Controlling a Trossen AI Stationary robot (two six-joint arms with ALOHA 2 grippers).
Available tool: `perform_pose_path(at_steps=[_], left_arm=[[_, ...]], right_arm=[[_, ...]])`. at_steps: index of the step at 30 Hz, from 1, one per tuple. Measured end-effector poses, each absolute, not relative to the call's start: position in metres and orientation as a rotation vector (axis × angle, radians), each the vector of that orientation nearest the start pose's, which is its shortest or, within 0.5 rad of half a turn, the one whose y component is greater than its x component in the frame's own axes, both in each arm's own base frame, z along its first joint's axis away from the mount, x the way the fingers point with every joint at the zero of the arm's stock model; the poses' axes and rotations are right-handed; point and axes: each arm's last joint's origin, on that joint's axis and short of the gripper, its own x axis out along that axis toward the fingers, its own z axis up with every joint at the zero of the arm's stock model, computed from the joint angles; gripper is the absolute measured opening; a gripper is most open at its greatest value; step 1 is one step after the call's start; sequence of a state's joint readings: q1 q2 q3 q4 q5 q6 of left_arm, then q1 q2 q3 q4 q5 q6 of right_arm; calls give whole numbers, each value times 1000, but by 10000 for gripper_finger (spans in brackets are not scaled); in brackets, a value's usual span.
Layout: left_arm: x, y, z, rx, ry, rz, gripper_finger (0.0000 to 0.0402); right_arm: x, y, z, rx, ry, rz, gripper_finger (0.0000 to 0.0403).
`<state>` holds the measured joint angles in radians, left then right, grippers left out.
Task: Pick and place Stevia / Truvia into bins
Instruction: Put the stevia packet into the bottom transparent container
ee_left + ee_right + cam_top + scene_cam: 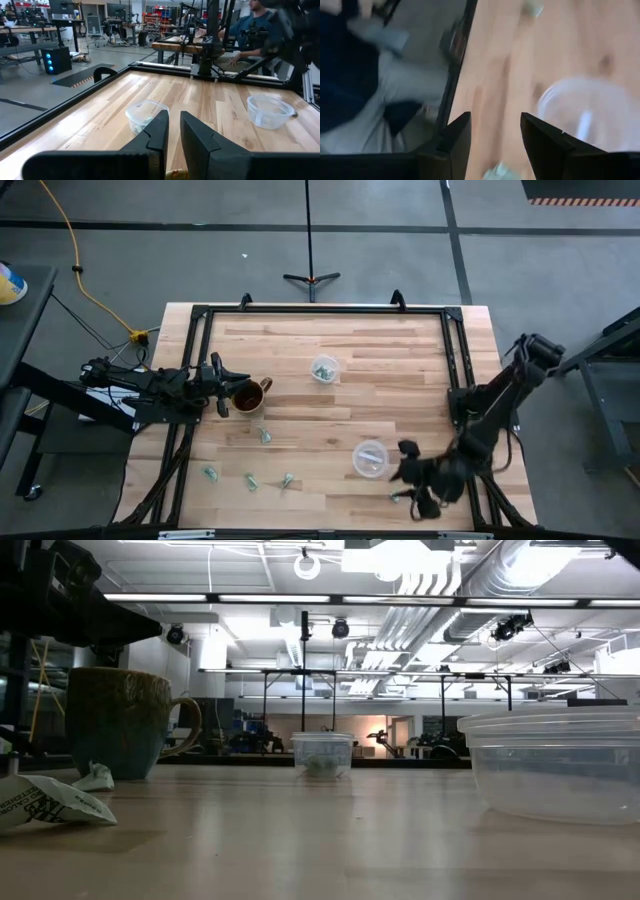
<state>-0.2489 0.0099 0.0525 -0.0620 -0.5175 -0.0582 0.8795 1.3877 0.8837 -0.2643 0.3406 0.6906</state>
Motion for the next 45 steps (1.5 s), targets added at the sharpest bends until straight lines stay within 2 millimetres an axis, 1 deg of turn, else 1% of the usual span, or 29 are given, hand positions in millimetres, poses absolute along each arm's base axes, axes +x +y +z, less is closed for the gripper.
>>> perform_pose_path(at_steps=[2,5,8,12,15,17,22,26,28,31,39,43,45], left_arm=[[92,-9,175,-51,10,269,83],[92,-9,175,-51,10,269,83],[92,-9,175,-51,10,269,83],[92,-9,175,-51,10,269,83],[92,-9,175,-51,10,269,83],[92,-9,175,-51,10,269,83],[92,-9,175,-51,10,269,83],[92,-9,175,-54,9,269,83],[92,-9,175,-53,10,269,83],[92,-9,175,-53,10,269,83],[92,-9,175,-50,10,269,83],[92,-9,175,-50,10,269,83],[92,-9,175,-50,10,269,83]], right_arm=[[186,223,217,202,830,277,158],[187,231,194,188,905,223,165],[191,235,176,188,960,188,187],[193,238,157,158,1022,163,226],[193,239,147,139,1067,161,249],[192,239,142,120,1091,150,256],[193,239,132,85,1101,124,258],[194,240,129,78,1115,125,255],[193,240,128,75,1117,124,243],[193,240,128,78,1123,129,209],[194,242,129,106,1129,163,83],[198,248,132,109,1083,249,18],[202,251,136,98,1030,312,9]])
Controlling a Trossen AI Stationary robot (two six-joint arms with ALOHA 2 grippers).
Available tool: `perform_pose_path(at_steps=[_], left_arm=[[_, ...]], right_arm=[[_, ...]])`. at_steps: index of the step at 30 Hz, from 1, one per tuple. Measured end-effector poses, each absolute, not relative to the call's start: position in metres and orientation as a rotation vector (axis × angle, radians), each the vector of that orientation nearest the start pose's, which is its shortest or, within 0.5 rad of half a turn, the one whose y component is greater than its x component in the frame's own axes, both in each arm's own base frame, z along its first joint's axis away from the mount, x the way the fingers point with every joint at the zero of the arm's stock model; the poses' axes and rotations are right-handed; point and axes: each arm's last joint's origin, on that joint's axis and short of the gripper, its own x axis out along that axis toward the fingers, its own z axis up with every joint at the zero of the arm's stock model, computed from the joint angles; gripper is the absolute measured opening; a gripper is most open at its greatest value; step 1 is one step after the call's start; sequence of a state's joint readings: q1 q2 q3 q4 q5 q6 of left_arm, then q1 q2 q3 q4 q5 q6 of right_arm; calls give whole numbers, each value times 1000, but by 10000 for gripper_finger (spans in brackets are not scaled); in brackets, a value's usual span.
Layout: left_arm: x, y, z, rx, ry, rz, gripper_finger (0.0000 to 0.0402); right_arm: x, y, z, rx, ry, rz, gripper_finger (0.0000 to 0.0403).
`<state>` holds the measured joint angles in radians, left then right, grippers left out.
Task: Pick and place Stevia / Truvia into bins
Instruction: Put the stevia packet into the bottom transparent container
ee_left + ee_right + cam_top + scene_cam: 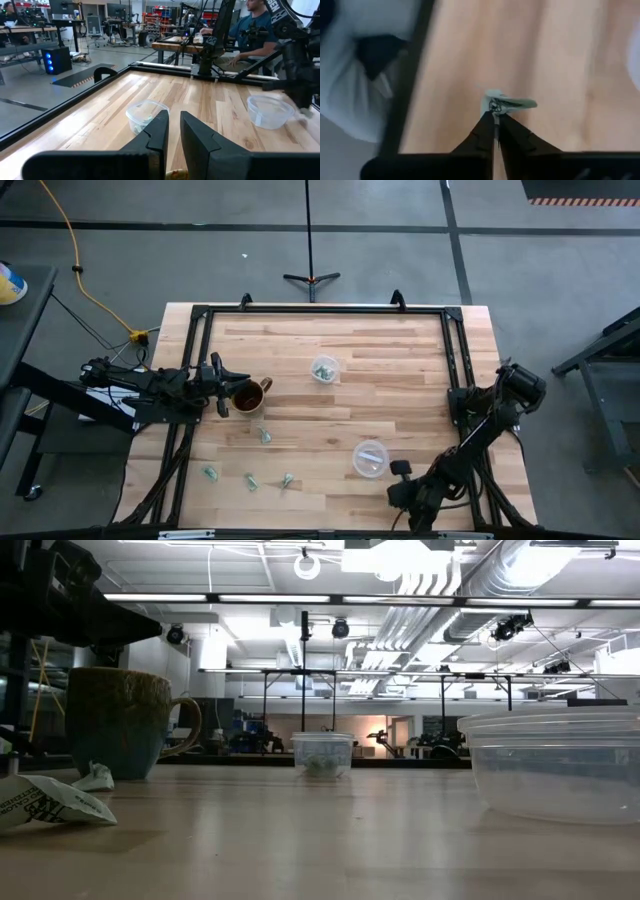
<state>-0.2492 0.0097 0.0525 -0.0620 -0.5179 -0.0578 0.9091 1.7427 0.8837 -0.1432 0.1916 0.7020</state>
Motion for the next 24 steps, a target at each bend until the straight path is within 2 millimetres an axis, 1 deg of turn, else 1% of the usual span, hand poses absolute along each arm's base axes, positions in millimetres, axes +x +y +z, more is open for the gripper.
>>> perform_pose_path(at_steps=[4,7,11,13,15,19,21,24], left_arm=[[92,-9,175,-51,10,269,83],[92,-9,175,-51,10,269,83],[92,-9,175,-51,9,269,83],[92,-9,175,-51,10,269,83],[92,-9,175,-51,10,269,83],[92,-9,175,-51,10,269,83],[92,-9,175,-51,10,269,83],[92,-9,175,-51,10,269,83]], right_arm=[[211,250,152,55,874,323,21],[214,245,167,-43,767,317,8],[220,232,184,-145,651,209,13],[224,221,187,-166,654,145,15],[230,211,185,-154,689,93,10],[243,189,179,-54,812,87,8],[248,181,178,-8,857,90,24],[252,173,177,19,890,88,64]])
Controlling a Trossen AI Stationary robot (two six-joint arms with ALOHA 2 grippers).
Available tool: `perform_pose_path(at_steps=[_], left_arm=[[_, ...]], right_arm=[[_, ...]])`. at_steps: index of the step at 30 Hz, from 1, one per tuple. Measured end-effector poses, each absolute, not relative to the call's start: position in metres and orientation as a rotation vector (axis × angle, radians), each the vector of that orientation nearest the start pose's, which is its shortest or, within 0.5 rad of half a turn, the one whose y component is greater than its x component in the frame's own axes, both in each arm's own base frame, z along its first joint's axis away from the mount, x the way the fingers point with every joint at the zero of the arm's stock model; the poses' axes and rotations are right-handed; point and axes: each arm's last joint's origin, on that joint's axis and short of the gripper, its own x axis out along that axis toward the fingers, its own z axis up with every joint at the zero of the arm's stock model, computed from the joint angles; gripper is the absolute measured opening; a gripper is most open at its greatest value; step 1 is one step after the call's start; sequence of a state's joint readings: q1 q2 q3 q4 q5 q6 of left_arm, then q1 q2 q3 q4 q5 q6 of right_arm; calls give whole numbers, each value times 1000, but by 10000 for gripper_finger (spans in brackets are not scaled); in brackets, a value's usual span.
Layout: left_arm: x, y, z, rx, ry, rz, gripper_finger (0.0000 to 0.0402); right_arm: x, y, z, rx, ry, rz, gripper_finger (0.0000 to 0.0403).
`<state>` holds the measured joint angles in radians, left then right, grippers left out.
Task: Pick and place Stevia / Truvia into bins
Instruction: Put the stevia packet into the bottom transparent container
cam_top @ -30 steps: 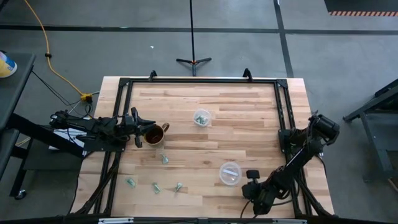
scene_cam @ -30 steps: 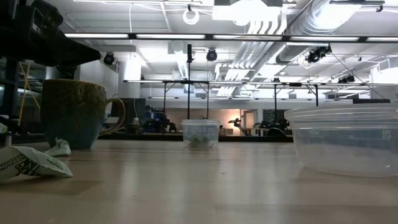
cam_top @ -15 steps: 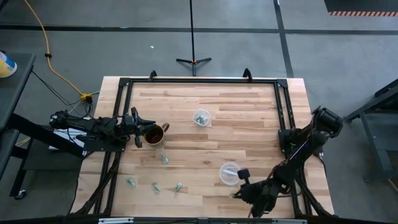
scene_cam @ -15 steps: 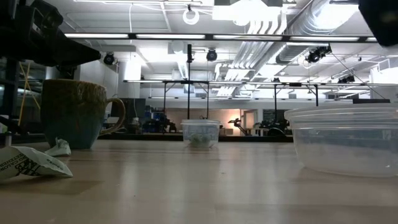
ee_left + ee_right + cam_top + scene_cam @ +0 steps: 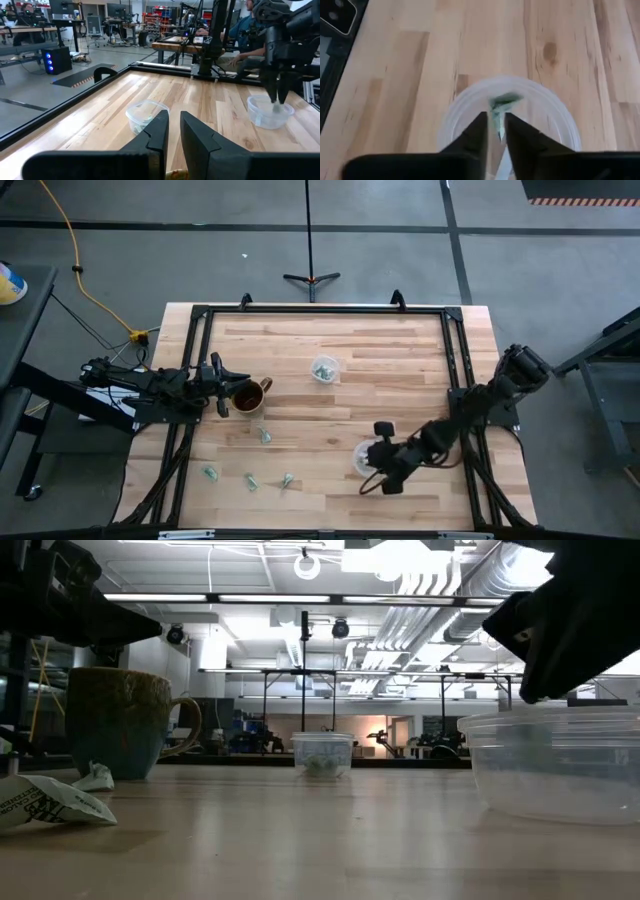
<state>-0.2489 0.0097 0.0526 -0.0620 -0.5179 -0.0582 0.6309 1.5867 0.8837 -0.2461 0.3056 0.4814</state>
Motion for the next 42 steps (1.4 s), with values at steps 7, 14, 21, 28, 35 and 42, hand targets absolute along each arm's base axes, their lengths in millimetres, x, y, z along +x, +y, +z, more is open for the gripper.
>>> perform_pose_path(at_steps=[7,14,21,28,35,42], left_arm=[[92,-9,175,-51,10,269,83],[92,-9,175,-51,10,269,83],[92,-9,175,-50,11,269,83],[92,-9,175,-50,11,268,83],[92,-9,175,-50,11,268,83],[92,-9,175,-50,11,269,83]], right_arm=[[257,166,185,-91,807,58,162],[242,154,225,-308,567,6,145],[215,86,219,-163,312,91,72],[168,37,212,-96,143,-31,13],[127,14,225,14,72,-96,5],[111,7,213,44,3,-69,5]])
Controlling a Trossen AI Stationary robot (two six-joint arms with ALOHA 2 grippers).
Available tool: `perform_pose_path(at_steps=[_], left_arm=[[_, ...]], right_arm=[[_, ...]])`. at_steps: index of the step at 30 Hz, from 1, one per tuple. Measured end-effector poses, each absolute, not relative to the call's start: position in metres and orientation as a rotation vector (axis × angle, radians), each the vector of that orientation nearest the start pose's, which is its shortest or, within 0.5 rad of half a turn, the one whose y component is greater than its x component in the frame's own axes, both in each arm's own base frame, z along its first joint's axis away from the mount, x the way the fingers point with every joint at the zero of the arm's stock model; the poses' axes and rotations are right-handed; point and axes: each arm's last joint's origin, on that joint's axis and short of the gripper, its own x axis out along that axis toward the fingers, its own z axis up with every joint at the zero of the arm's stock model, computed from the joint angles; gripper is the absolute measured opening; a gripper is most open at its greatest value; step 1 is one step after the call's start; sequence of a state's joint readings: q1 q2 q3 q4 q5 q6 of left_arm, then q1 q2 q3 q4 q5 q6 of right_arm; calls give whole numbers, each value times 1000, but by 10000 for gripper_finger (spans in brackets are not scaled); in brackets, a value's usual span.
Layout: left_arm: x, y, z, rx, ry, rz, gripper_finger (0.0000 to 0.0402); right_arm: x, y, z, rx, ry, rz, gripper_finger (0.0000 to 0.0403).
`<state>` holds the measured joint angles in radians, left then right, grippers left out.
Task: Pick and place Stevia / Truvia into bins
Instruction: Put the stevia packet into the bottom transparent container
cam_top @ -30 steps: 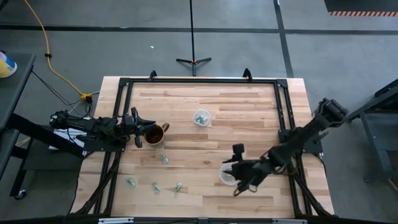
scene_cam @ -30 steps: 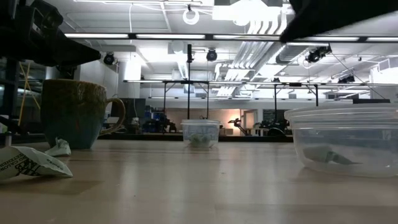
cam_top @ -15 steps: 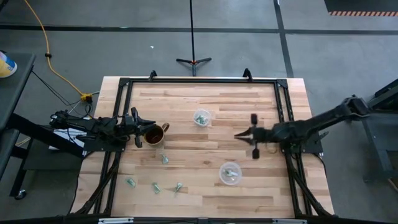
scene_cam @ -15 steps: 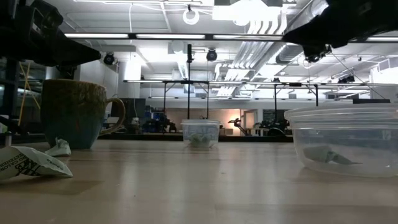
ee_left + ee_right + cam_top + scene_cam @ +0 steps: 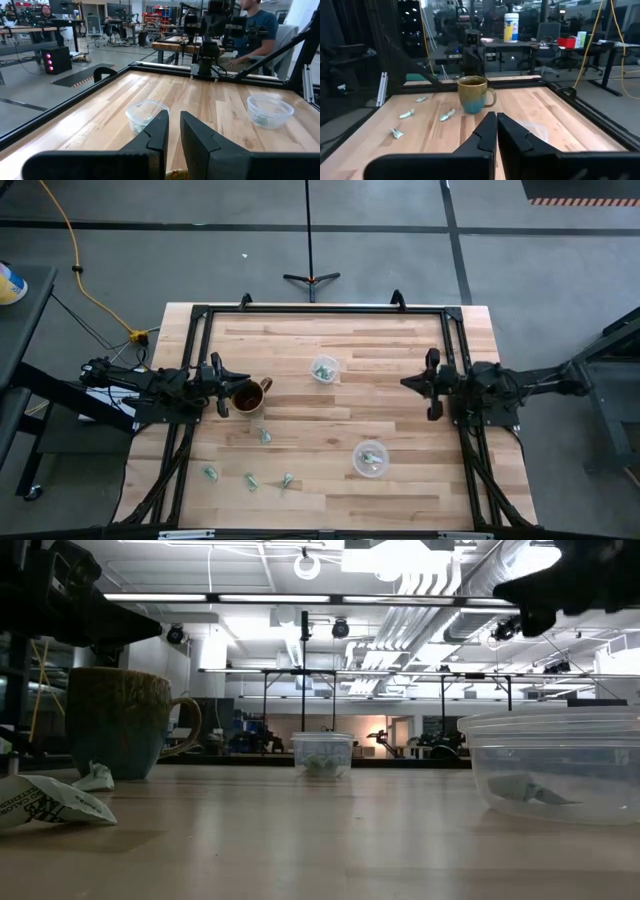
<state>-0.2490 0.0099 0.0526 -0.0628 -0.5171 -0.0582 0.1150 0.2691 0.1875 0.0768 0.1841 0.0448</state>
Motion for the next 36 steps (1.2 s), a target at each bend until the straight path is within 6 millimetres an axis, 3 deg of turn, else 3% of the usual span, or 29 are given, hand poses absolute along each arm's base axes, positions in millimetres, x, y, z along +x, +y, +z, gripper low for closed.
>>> perform_pose_path(at_steps=[5,16,20,25,29,36], left_arm=[[92,-9,175,-50,10,268,83],[92,-8,176,-13,5,277,92],[92,-10,188,31,-104,220,148],[95,-18,205,35,-277,-21,235],[106,-23,205,49,-265,-97,258],[142,-32,226,136,-111,-103,241]], right_arm=[[112,7,186,19,-27,-85,2],[112,7,171,-12,-24,-86,1],[112,6,171,-57,-17,-119,6],[112,5,170,-93,-7,-172,3],[112,3,170,-93,-1,-217,1],[112,3,170,-86,-1,-222,6]])
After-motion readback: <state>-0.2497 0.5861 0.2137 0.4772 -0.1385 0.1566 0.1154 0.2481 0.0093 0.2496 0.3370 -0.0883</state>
